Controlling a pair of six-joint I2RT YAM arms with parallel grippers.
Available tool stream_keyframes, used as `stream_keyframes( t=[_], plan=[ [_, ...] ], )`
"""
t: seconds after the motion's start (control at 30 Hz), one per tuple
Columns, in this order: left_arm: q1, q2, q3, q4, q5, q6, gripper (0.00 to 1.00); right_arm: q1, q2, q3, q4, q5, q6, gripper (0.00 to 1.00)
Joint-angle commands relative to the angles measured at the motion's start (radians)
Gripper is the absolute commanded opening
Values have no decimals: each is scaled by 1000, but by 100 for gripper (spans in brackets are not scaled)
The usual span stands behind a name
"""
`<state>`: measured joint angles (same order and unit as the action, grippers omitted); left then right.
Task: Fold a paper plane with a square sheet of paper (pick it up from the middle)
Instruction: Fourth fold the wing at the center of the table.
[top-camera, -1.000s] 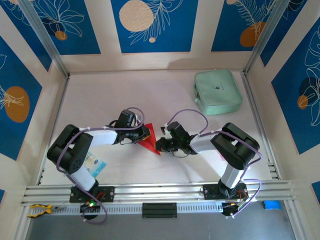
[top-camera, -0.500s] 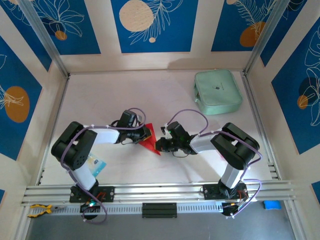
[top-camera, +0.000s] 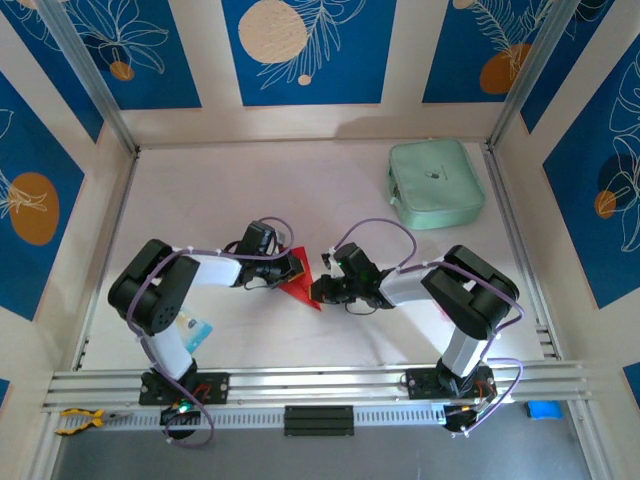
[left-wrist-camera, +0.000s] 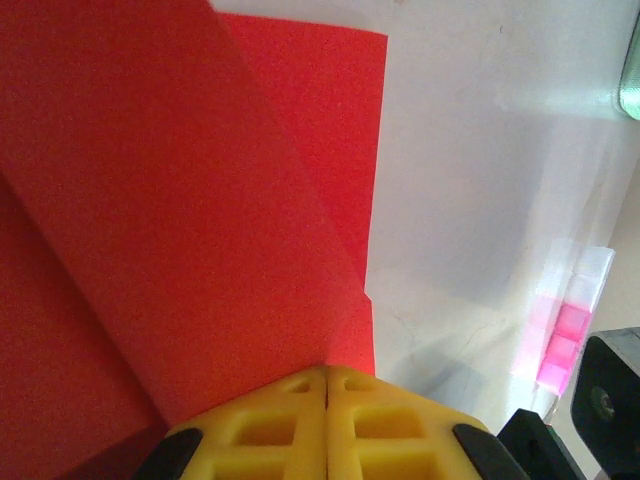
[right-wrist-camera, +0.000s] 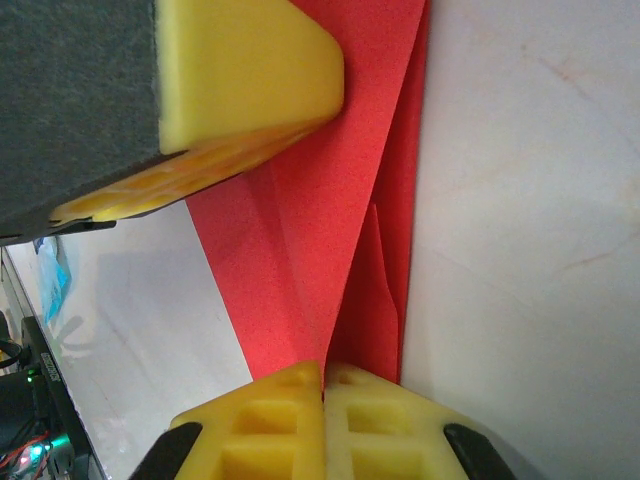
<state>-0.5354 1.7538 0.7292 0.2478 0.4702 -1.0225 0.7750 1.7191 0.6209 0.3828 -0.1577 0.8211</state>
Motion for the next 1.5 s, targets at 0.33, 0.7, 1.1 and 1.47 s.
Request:
stream_keyframes(
  t=[0.33, 0.7, 1.1, 1.47],
  plan=[
    [-9, 58, 29, -57, -8, 32, 7, -10, 27, 6, -93, -17, 12, 2],
    [-9, 72, 32, -93, -9, 48, 6, -16, -18, 14, -150, -60, 16, 7],
    [-9, 73, 32, -86, -6, 44, 5, -22, -49, 10, -218, -127, -7, 13],
    [-9, 73, 23, -78, -10, 37, 5, -22, -42, -16, -217, -154, 4, 5]
  ],
)
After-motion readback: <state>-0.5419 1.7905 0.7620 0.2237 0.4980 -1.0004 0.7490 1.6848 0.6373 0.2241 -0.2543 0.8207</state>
